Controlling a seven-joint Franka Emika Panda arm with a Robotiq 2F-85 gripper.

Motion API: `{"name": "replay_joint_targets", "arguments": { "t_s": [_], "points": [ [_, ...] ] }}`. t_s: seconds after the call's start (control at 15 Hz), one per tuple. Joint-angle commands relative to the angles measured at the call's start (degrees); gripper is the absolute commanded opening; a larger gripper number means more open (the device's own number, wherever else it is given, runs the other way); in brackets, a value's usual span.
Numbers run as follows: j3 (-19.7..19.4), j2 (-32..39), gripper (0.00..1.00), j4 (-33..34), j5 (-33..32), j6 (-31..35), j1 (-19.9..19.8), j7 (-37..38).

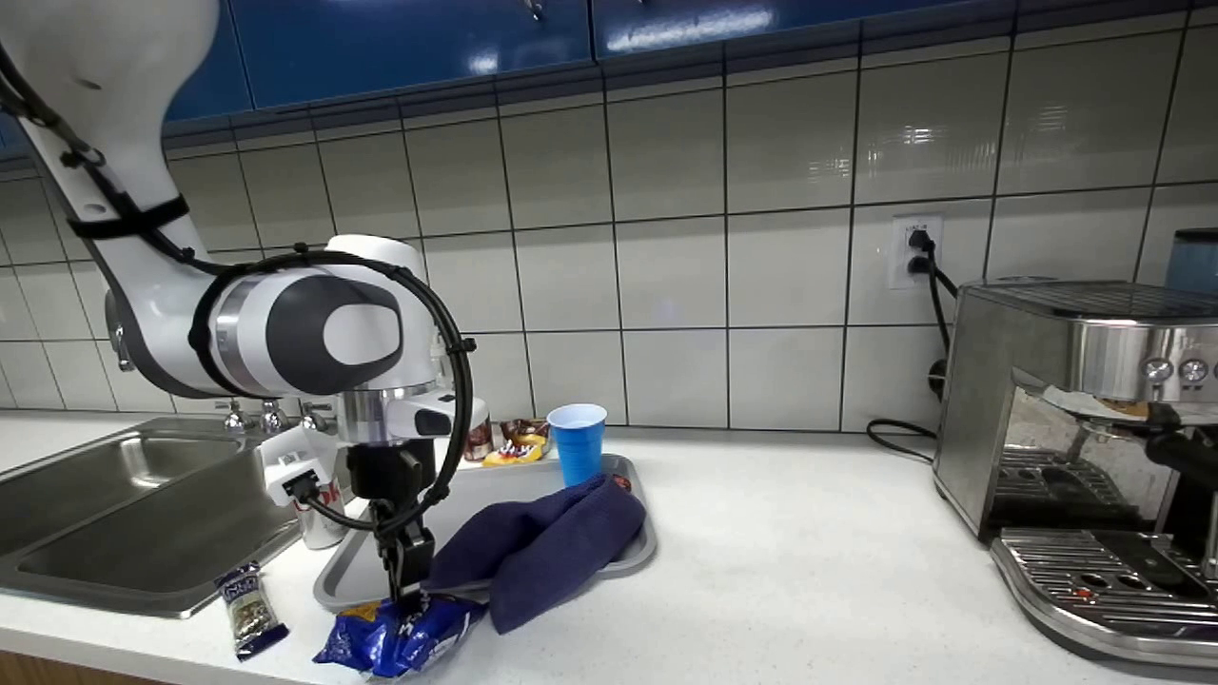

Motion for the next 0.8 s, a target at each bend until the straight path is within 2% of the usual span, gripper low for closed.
{"name": "replay_joint_targets", "arguments": {
  "t_s": [0.0, 0.4, 0.73],
  "points": [
    [-0.50, -0.17, 0.00, 0.06, -1.88, 0.44, 0.42, 2.54],
    [-0.61, -1.35, 0.00, -0.36, -2.02, -0.64, 0.29, 2.50],
    [-0.19, -4.68, 0.00, -1.42, -0.63, -3.06, -0.18, -0.79]
  ]
}}
